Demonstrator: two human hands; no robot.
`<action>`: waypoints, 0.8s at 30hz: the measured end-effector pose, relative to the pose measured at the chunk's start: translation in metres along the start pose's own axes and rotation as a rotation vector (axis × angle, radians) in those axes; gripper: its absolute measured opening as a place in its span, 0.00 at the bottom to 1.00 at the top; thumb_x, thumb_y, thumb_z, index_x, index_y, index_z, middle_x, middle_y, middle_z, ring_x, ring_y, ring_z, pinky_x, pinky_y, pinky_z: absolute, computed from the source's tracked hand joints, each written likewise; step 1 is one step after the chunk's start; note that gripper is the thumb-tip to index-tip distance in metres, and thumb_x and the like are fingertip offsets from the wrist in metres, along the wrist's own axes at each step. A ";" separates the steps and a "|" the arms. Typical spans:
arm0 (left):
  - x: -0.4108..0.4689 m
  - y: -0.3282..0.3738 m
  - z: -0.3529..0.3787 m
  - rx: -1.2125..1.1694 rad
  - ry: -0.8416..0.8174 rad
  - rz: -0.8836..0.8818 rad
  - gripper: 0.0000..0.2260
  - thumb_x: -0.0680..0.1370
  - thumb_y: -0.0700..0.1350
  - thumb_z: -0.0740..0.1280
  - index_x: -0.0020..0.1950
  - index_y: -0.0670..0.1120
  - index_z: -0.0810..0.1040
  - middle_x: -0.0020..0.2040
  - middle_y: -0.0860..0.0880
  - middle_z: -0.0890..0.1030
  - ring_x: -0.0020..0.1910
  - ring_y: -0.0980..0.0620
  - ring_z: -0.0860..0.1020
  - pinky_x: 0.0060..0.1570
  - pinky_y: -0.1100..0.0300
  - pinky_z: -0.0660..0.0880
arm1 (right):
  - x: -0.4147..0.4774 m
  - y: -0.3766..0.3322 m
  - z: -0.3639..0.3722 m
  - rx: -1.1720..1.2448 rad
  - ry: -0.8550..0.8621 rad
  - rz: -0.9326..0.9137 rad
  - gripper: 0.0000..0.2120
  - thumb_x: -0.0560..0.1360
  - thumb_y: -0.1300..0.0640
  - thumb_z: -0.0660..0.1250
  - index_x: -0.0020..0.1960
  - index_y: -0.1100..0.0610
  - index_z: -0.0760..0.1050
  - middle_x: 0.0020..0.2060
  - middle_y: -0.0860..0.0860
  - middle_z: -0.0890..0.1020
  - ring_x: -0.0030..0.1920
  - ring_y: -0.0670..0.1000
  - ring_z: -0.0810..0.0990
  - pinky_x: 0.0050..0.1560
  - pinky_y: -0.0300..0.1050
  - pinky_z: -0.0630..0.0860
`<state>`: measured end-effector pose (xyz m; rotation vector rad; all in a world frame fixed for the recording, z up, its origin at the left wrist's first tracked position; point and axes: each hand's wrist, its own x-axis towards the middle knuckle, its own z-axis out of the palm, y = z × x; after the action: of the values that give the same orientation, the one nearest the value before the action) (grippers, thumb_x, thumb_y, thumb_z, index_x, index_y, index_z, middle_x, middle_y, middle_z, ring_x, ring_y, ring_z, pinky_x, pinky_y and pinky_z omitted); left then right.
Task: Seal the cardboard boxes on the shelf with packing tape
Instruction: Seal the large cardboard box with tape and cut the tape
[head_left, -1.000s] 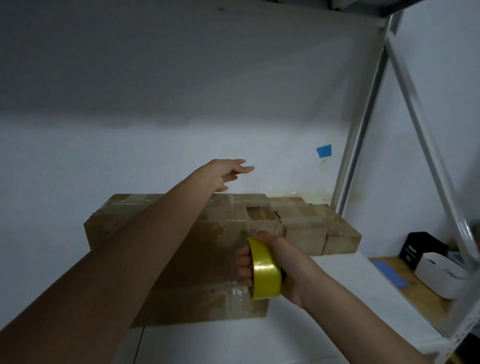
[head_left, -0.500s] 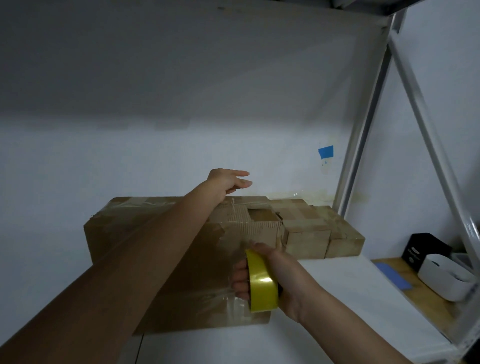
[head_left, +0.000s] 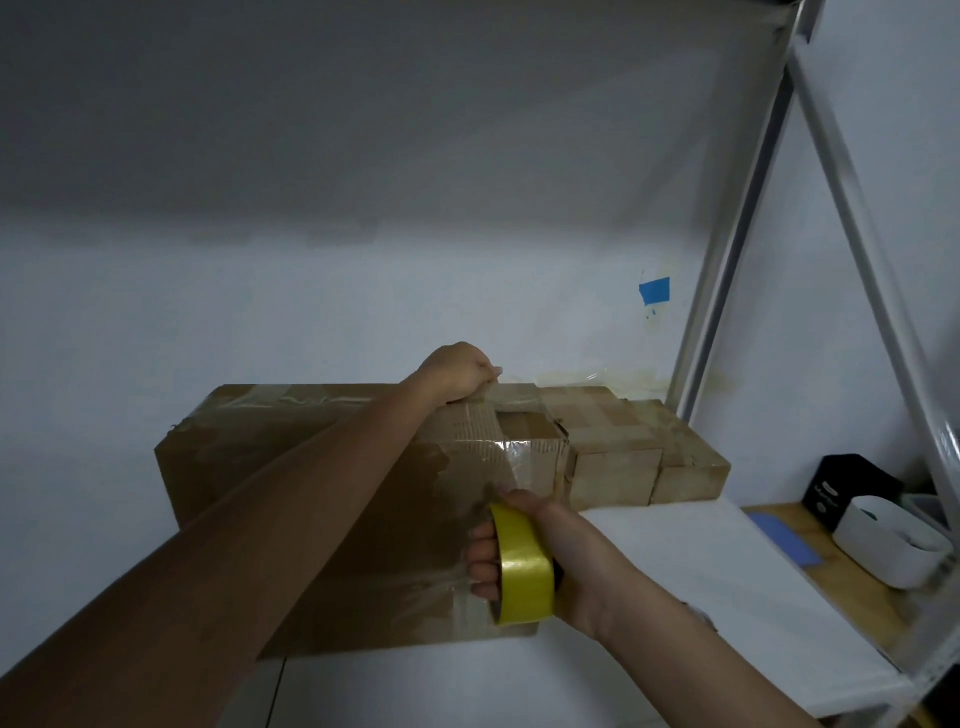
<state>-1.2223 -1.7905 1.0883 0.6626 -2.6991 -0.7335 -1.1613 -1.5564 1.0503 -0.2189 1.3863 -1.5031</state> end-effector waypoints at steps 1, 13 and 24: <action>-0.002 -0.001 -0.002 -0.025 -0.024 0.017 0.19 0.84 0.55 0.59 0.56 0.43 0.84 0.62 0.45 0.80 0.61 0.46 0.76 0.54 0.58 0.68 | 0.001 0.000 -0.001 0.015 -0.011 0.012 0.24 0.79 0.47 0.62 0.34 0.64 0.82 0.35 0.60 0.81 0.31 0.56 0.79 0.32 0.46 0.76; -0.011 0.001 -0.004 0.207 -0.082 -0.023 0.29 0.82 0.64 0.52 0.36 0.42 0.73 0.34 0.47 0.75 0.35 0.50 0.74 0.44 0.55 0.69 | 0.020 -0.002 -0.012 0.091 -0.082 0.064 0.22 0.79 0.48 0.64 0.35 0.63 0.80 0.32 0.57 0.80 0.29 0.54 0.78 0.30 0.46 0.75; -0.148 0.036 0.003 -0.316 0.683 0.118 0.20 0.82 0.59 0.59 0.41 0.50 0.84 0.35 0.54 0.84 0.33 0.58 0.82 0.38 0.56 0.80 | 0.031 -0.007 -0.018 0.066 -0.141 0.069 0.19 0.77 0.48 0.66 0.40 0.64 0.81 0.35 0.58 0.81 0.33 0.55 0.80 0.35 0.47 0.78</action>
<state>-1.1093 -1.6890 1.0851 0.5416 -1.9330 -0.7170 -1.1917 -1.5697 1.0358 -0.2292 1.2187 -1.4458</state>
